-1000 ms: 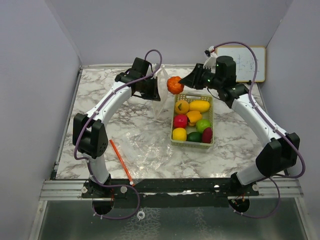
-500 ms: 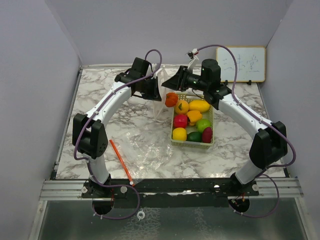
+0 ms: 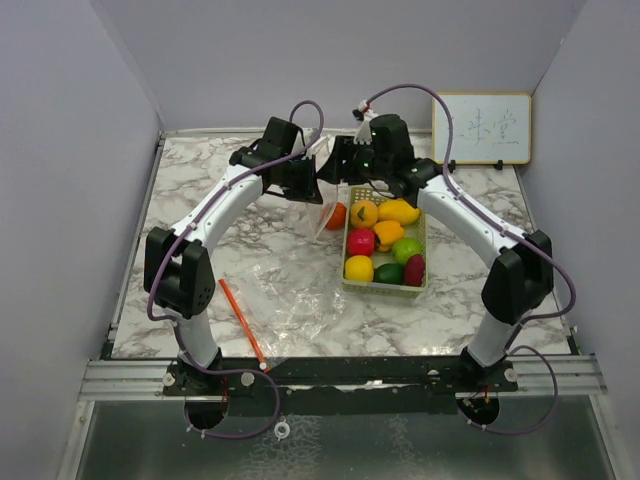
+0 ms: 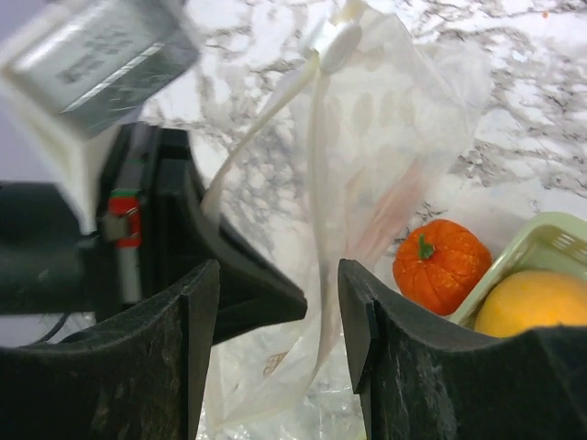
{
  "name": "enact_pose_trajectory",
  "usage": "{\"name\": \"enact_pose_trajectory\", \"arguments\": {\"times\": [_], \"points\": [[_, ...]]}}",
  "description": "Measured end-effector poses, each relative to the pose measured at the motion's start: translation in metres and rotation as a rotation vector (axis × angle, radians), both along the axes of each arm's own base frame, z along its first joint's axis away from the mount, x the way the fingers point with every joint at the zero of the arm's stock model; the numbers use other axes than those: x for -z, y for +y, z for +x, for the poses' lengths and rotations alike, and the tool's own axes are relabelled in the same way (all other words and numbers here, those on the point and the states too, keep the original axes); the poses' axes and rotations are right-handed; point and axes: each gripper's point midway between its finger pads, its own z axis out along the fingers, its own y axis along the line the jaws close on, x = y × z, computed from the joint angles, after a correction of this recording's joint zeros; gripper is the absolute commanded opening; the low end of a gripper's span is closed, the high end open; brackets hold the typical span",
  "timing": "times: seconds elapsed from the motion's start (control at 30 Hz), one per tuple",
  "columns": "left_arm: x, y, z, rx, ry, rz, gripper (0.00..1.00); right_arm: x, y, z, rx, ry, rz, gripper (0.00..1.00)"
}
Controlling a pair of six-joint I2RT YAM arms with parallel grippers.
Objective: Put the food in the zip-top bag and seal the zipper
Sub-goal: Open the zipper of the food storage bag.
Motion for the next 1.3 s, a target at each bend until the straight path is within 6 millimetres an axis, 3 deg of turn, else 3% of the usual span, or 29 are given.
{"name": "enact_pose_trajectory", "arguments": {"times": [0.17,0.3,0.4,0.53,0.73,0.9,1.0,1.1,1.17,1.3], "points": [[-0.009,0.009,0.007,-0.034,-0.016,0.019,0.00,0.030,0.005,0.022,0.103,0.042,-0.145,0.54],[-0.025,0.025,0.016,-0.095,-0.084,0.091,0.00,0.064,-0.012,0.039,0.212,0.081,-0.298,0.54],[-0.038,0.057,0.019,-0.173,-0.151,0.209,0.00,0.082,-0.027,0.047,0.264,0.092,-0.407,0.54],[-0.053,0.126,0.020,-0.347,-0.210,0.411,0.00,0.086,-0.035,0.057,0.293,0.081,-0.477,0.52],[-0.044,0.182,0.016,-0.472,-0.208,0.604,0.00,0.066,0.009,0.052,0.154,0.003,-0.411,0.57],[-0.037,0.201,0.015,-0.499,-0.191,0.664,0.00,0.069,0.045,0.036,-0.110,-0.020,-0.285,0.79],[-0.037,0.208,0.016,-0.510,-0.195,0.691,0.00,0.074,0.058,0.024,-0.234,-0.032,-0.213,0.87],[-0.032,0.209,0.018,-0.504,-0.191,0.708,0.00,0.085,0.058,0.010,-0.298,-0.017,-0.194,0.98],[-0.026,0.208,0.021,-0.496,-0.181,0.717,0.00,0.088,0.056,0.000,-0.324,-0.011,-0.192,1.00],[-0.011,0.201,0.024,-0.466,-0.154,0.719,0.00,0.066,0.048,-0.015,-0.332,-0.079,-0.155,1.00]]}}
